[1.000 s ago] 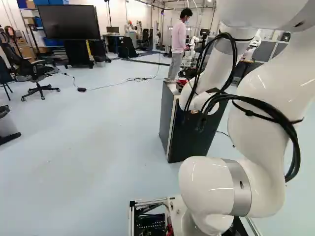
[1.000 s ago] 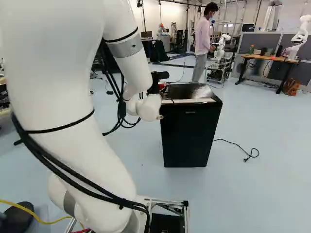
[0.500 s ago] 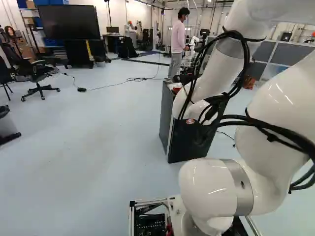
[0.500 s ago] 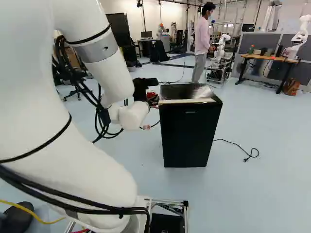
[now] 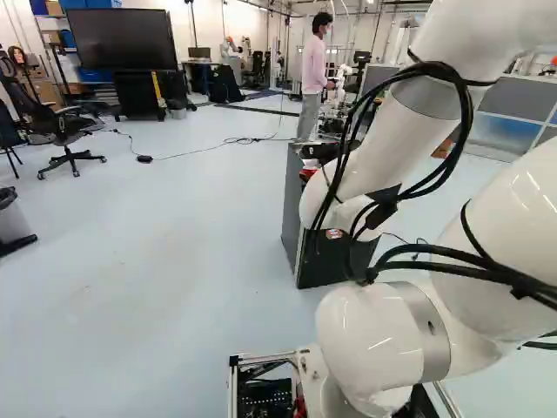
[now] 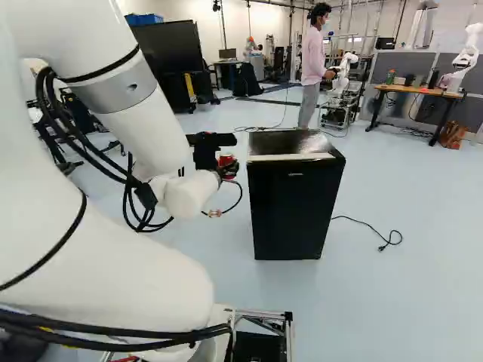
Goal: Grab a drink from the fridge
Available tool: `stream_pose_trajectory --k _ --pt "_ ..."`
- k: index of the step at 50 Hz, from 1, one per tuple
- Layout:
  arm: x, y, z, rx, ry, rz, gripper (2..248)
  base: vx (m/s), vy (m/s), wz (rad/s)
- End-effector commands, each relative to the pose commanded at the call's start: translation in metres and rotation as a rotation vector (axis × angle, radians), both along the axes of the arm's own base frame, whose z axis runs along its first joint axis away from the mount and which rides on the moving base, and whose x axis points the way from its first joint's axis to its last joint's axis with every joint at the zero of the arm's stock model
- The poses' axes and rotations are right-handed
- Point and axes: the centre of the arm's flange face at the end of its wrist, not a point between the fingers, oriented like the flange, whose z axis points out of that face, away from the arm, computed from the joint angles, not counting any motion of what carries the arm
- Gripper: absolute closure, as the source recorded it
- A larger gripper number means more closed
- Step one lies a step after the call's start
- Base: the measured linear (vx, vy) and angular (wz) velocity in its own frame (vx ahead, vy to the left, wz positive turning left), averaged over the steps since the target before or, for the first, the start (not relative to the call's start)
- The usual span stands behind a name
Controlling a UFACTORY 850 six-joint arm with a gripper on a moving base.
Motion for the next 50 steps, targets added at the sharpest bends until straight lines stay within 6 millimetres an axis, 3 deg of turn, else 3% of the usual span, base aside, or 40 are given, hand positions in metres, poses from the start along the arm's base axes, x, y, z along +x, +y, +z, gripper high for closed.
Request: stream_pose_trajectory --k 22,50 --pt "-0.021 0.007 -0.008 0.012 0.030 0.002 156 0.000 0.000 0.000" --pt "-0.023 0.008 -0.009 0.013 0.034 0.002 156 0.000 0.000 0.000"
